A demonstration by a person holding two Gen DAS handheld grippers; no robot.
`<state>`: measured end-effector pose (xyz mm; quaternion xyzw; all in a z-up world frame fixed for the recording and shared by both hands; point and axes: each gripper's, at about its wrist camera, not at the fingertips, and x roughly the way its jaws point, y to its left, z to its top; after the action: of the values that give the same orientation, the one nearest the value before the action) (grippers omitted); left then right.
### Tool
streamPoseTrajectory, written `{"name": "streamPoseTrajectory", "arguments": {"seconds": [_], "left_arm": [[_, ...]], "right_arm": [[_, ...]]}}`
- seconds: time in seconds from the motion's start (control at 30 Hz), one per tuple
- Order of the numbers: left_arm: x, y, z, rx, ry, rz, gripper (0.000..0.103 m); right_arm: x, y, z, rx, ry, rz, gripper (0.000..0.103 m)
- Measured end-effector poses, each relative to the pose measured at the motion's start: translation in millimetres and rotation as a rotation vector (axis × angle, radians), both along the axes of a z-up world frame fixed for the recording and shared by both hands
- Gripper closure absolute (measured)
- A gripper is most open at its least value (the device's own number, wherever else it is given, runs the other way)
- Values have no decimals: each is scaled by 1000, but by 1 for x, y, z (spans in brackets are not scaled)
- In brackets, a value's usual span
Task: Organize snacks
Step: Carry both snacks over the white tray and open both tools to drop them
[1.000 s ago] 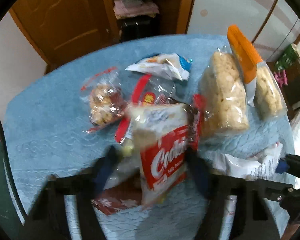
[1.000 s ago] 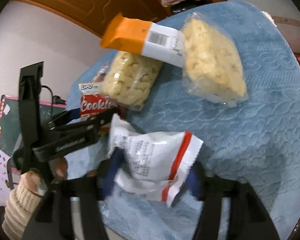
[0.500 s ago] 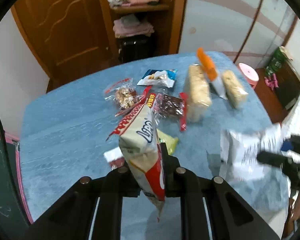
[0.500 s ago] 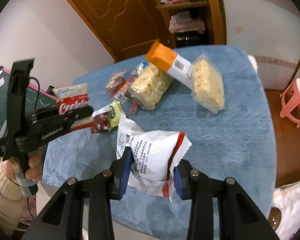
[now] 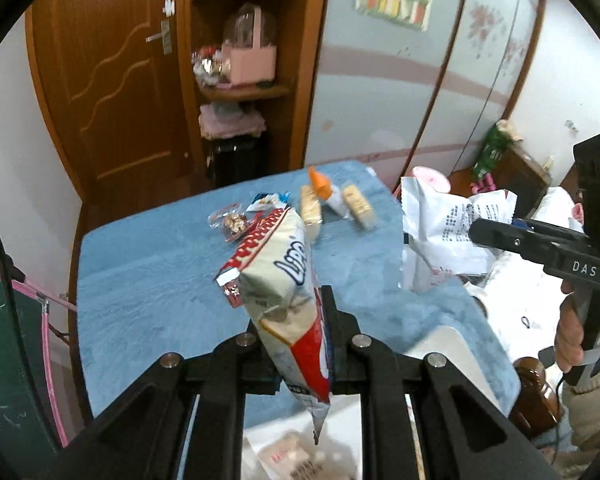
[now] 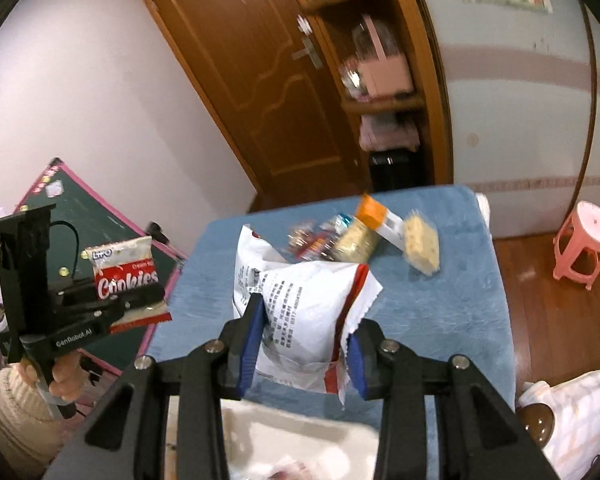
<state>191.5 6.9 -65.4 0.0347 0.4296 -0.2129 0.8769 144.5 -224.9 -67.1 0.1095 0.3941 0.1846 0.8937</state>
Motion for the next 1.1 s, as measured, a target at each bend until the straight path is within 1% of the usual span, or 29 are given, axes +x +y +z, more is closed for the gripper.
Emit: {"name": "streamPoseTrajectory", "arguments": {"seconds": [0.1, 0.13, 0.2, 0.23, 0.3, 0.4, 0.5, 0.63, 0.7, 0.8, 0.9, 1.0, 1.1], "left_arm": [[-36, 7, 18, -10, -35, 1, 90], [-49, 10, 23, -23, -42, -3, 90], [-71, 16, 30, -50, -48, -7, 90], [-83, 19, 33, -63, -53, -10, 90], [-103, 22, 33, -71, -66, -6, 90], [-130, 26, 30, -95, -67, 4, 90], [-150, 29, 19, -117, -54, 15, 90], [-169, 26, -6, -106, -37, 29, 90], [-171, 22, -21, -90, -18, 42, 90], [-172, 15, -46, -55, 31, 54, 90], [-166, 9, -69, -48, 107, 51, 90], [-165, 6, -82, -31, 131, 49, 90], [-161, 3, -87, -36, 144, 42, 90]], "right_arm": [[-31, 12, 19, -7, -66, 10, 66], [-48, 16, 27, -4, -92, 16, 66], [-65, 19, 32, 6, -127, 27, 66], [-80, 21, 36, 15, -151, 31, 66], [-98, 22, 41, 31, -172, 37, 65], [-119, 21, 37, 73, -183, 36, 65], [-131, 23, 29, 88, -170, 28, 65], [-147, 27, 16, 79, -141, 23, 65], [-154, 29, 10, 84, -123, 24, 65], [-154, 34, -4, 44, -96, 3, 65], [-150, 39, -17, 41, -46, 3, 65], [-144, 42, -24, 36, -28, 5, 65], [-137, 45, -29, 28, -11, 9, 64]]}}
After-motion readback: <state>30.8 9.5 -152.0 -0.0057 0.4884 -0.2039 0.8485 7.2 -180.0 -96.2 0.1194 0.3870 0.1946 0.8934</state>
